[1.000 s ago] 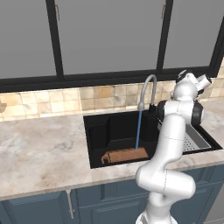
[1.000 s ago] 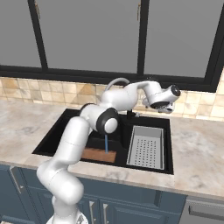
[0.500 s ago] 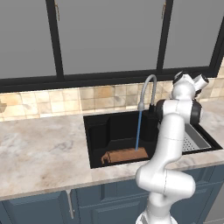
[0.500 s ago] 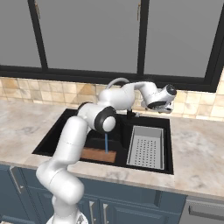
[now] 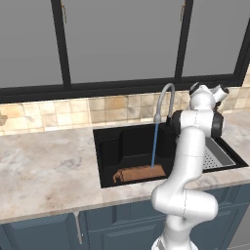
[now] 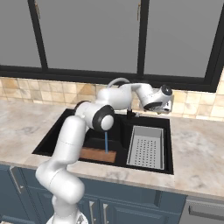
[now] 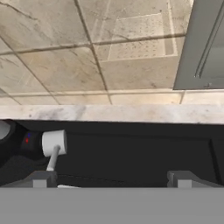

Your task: Turn on the sink faucet with hot water and rinse the cutting board for ten seconds, then turn off the faucet. Push the cutting board to reach the water if necessary.

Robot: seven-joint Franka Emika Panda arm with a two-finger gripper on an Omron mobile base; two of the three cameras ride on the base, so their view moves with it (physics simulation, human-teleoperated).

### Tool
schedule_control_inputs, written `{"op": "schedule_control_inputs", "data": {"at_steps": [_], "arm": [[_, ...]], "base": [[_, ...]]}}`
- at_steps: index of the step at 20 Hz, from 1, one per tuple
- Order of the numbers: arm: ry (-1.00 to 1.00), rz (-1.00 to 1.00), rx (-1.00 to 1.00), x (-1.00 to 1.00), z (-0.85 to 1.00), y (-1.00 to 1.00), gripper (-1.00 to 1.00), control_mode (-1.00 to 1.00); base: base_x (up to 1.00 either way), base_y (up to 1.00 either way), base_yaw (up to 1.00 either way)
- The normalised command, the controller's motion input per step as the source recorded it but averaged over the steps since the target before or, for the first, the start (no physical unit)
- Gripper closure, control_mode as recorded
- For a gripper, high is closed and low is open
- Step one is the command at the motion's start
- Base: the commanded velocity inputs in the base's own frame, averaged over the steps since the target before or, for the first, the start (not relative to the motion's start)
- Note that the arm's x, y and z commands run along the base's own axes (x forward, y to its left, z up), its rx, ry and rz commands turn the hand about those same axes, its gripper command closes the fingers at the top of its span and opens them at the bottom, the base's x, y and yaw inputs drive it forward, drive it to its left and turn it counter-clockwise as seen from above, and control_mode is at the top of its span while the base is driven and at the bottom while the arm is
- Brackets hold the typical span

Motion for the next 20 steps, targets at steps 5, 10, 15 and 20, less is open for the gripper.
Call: {"op": "schedule_control_inputs", "data": {"at_steps": [5,10,15,20], "arm": [[0.0,0.0,-0.03,0.0,-0.22,0.03,-1.0,-1.0],[0.0,0.0,0.0,0.0,-0.02,0.0,-1.0,-1.0],[0.0,0.0,0.0,0.0,0.0,0.0,-1.0,-1.0],[0.0,0.0,0.0,0.0,0.0,0.0,-1.0,-1.0]], "base": [[0.0,0.0,0.0],[0.0,0.0,0.0],[0.0,0.0,0.0],[0.0,0.0,0.0]]}}
